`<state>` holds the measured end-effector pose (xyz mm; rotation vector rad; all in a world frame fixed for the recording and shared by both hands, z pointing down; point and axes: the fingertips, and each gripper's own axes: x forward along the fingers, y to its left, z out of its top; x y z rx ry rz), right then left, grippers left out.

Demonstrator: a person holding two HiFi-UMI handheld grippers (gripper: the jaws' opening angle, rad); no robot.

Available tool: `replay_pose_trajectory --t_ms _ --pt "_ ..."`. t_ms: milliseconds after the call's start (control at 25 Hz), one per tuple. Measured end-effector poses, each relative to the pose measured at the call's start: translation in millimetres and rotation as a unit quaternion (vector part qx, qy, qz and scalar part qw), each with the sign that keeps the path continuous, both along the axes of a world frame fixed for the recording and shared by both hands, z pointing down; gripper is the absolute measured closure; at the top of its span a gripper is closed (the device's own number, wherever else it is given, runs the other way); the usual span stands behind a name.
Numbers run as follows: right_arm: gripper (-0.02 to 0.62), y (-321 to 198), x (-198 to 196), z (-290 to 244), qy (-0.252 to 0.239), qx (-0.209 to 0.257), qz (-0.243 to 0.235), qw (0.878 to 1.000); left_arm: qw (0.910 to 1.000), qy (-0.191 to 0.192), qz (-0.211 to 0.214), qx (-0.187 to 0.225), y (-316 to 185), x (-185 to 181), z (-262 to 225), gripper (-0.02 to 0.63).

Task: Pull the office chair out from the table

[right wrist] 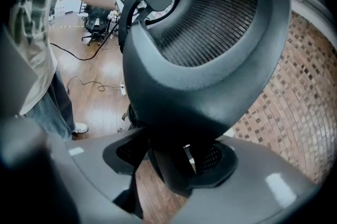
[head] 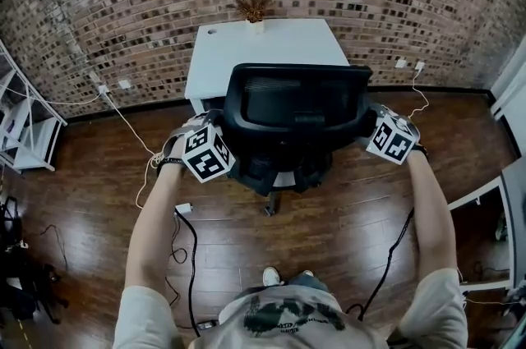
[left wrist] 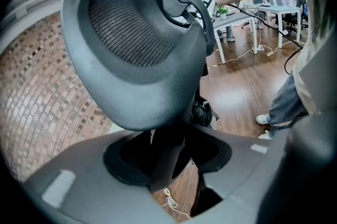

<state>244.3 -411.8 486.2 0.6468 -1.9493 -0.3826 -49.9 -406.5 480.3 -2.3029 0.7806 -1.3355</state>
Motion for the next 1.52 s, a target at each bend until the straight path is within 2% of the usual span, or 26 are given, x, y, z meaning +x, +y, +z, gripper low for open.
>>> replay_pose_trajectory --t_ms 200,640,1200,1520 --pt "0.344 26.2 14.3 -0.4 0.003 0.004 0.003 1.0 1.0 0.002 -0.004 0.006 35.9 13.9 0.3 0.379" --pt "0.344 88.6 27.4 -6.1 -0.008 0.027 -0.027 0.999 0.9995 -0.004 -0.029 -0.008 108.0 27.9 -4.6 0.379" --pt "0.344 181.6 27.9 -3.6 -0.01 0.035 -0.046 0.998 0.999 -0.001 -0.044 -0.007 203.6 29.0 -1.1 0.374" --pt "0.344 212.9 30.4 -2.8 -0.007 0.039 -0.048 0.998 0.9988 -0.001 -0.048 -0.004 235.0 30.0 -1.3 0.371"
